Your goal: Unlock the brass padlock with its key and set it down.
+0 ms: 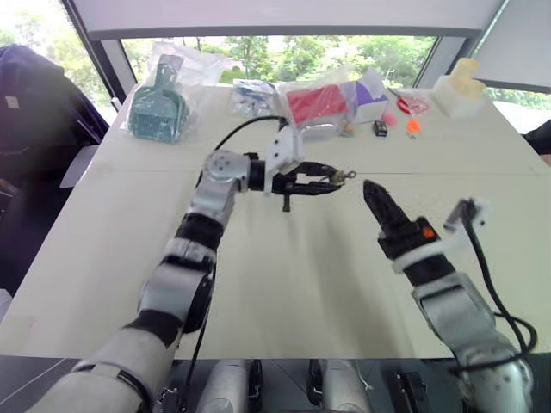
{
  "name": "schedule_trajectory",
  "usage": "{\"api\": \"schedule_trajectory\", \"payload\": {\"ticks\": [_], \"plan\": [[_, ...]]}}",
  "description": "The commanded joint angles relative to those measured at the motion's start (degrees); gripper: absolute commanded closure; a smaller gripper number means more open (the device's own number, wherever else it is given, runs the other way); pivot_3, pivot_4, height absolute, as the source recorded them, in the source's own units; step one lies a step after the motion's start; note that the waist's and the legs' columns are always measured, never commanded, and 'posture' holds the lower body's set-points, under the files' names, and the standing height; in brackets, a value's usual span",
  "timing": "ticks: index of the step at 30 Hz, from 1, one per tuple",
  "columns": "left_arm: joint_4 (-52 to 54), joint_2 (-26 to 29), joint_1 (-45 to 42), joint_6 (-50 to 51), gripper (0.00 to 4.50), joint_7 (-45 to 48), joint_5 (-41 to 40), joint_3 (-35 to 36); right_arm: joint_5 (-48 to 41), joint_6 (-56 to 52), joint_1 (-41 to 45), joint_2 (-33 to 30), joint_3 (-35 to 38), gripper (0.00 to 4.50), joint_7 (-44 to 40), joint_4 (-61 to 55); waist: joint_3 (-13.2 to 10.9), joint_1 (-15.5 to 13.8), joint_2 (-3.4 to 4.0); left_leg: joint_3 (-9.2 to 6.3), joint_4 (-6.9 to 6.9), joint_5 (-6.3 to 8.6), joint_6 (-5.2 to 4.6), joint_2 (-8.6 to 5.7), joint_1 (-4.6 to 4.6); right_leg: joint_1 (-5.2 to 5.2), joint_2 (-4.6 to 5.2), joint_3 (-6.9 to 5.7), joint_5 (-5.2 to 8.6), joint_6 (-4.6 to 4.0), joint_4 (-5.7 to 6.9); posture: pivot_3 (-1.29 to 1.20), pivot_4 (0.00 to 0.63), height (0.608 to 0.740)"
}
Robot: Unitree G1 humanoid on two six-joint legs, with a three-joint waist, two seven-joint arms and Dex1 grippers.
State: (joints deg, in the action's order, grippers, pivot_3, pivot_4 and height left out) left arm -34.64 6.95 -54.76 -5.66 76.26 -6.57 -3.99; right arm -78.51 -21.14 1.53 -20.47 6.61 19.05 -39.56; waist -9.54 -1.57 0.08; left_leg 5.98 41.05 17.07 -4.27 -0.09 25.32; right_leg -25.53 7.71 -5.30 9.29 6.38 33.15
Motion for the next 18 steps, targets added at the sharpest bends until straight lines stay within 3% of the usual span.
{"api": "schedule_trajectory", "payload": {"ticks": [1, 6, 18], "plan": [[13.4, 0.9, 2.3, 5.6, 3.73, -2.3, -2.6, -1.8, -1.0, -1.5, 4.4, 0.4, 0.0, 0.15, -3.0, 3.1, 0.0, -0.2, 0.02, -0.01, 0.01, -0.01, 0.01, 0.00, 0.00, 0.00, -0.01, 0.00, 0.00, 0.00, 0.02, 0.00, 0.150, 0.735], [19.7, 2.2, 4.5, 8.9, 3.73, -5.3, -3.7, -2.9, -1.2, -3.9, 6.9, 0.8, -0.5, 0.15, -5.1, 5.1, 0.0, -0.5, 0.05, -0.02, 0.01, -0.02, 0.01, -0.01, 0.00, 0.02, -0.03, 0.00, 0.00, 0.00, 0.02, 0.00, 0.150, 0.735], [17.8, 4.2, 3.2, 7.4, 3.73, -7.7, -4.9, -4.0, -1.5, -5.1, 6.4, 3.0, 0.2, 0.15, -6.7, 3.9, 0.0, -0.5, 0.06, -0.01, 0.01, -0.04, 0.05, -0.01, -0.04, 0.05, -0.07, -0.01, 0.01, 0.02, 0.04, 0.00, 0.150, 0.735]]}}
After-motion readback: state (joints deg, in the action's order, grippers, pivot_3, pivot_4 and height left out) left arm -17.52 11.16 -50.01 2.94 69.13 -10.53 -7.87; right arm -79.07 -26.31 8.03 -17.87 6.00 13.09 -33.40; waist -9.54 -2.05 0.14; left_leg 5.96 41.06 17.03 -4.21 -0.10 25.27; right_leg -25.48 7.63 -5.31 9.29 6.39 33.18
